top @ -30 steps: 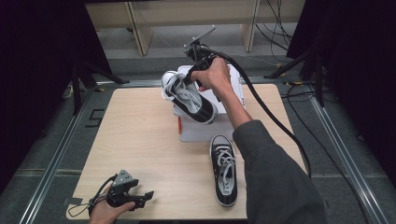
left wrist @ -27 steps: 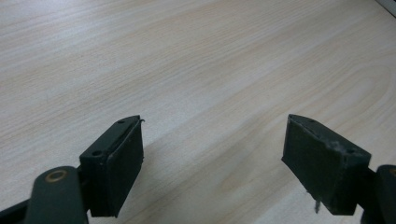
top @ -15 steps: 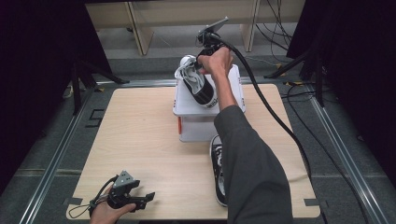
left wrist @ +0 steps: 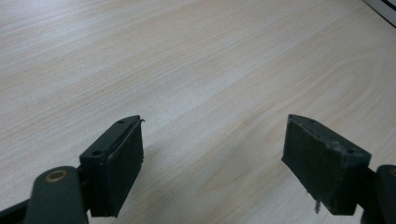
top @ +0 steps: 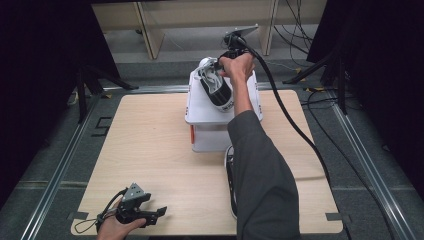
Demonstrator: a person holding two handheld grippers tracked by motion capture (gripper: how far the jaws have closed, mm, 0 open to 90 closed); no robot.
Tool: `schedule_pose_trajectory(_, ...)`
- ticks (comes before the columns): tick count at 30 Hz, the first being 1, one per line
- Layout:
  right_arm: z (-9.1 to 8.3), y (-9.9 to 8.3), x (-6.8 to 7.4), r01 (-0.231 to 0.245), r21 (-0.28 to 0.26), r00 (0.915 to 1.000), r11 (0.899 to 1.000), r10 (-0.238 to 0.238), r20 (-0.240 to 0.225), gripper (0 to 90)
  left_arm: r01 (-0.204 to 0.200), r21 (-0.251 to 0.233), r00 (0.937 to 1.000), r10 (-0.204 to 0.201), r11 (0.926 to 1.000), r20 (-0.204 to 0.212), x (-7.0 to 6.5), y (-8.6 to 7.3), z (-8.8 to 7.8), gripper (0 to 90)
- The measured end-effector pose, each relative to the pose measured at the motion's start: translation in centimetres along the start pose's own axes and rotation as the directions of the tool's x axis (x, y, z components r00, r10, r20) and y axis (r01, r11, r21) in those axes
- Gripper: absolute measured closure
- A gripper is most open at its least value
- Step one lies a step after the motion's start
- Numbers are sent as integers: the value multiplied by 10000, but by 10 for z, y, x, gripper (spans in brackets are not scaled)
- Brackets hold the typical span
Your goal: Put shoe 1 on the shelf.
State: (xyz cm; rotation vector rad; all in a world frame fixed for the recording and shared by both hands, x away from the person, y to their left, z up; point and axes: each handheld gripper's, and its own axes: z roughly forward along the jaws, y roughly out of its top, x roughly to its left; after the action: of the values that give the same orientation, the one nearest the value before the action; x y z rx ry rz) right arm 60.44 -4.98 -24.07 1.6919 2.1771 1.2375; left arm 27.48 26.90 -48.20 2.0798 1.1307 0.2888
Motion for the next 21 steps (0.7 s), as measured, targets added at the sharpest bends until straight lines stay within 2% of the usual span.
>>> schedule_pose_trajectory(2, -2, -4, -8, 175, 72, 9996, 9998, -177, 233, 848, -3, 20, 10000, 3, 10000, -20, 0, 0, 0, 197)
schedule_pose_trajectory(3, -3, -6, -12, 117, 83, 9997, 9999, -119, 217, 848, -12, 28, 10000, 12, 10000, -30, 0, 0, 0, 197)
schedule_pose_trajectory(4, -4, -9, -13, -163, 177, 9997, 9997, 160, 165, 847, 2, 59, 10000, -1, 10000, -51, 0, 0, 0, 197)
schedule_pose_trajectory(6, -3, -13, -19, 89, 107, 10000, 9999, -89, 4, 845, -12, 41, 10000, 12, 10000, -37, 0, 0, 1, 197)
schedule_pose_trajectory(8, -5, -16, -21, -320, 181, 9994, 9993, 322, -114, 842, -45, 113, 10000, 46, 9999, -78, 0, 0, 1, 197)
schedule_pose_trajectory(9, -6, -18, -23, -213, 198, 9997, 9996, 215, -119, 835, -7, 106, 10000, 8, 9999, -67, -1, 0, 1, 197)
schedule_pose_trajectory(13, -6, -23, -26, -284, 351, 9995, 9990, 288, -108, 813, -31, 117, 10000, 31, 9999, -50, -1, 0, 2, 197)
schedule_pose_trajectory(14, -8, -24, -25, -518, 424, 9986, 9978, 522, -83, 806, -65, 137, 10000, 65, 9999, -64, -1, 0, 2, 197)
schedule_pose_trajectory(16, -8, -25, -28, -180, 393, 9996, 9991, 188, -187, 762, -52, 90, 10000, 52, 9999, -45, -1, 0, 1, 197)
schedule_pose_trajectory(17, -10, -25, -27, -282, 567, 9996, 9980, 287, -68, 725, -48, 96, 10000, 48, 9999, -58, 0, 0, 1, 197)
schedule_pose_trajectory(18, -12, -25, -27, -55, 670, 9997, 9977, 39, 232, 715, -7, 113, 10000, 8, 9999, -72, 0, 0, 1, 197)
schedule_pose_trajectory(19, -16, -25, -25, 58, 524, 9996, 9986, -71, 261, 693, -12, 58, 10000, 13, 10000, -61, 0, 0, 1, 197)
schedule_pose_trajectory(20, -20, -25, -24, 406, 637, 9986, 9971, -427, 323, 667, -8, 67, 10000, 8, 10000, -78, 0, 0, 1, 197)
schedule_pose_trajectory(21, -26, -25, -21, 549, 707, 9979, 9960, -572, 297, 653, -25, 86, 10000, 26, 10000, -81, 0, 0, 1, 197)
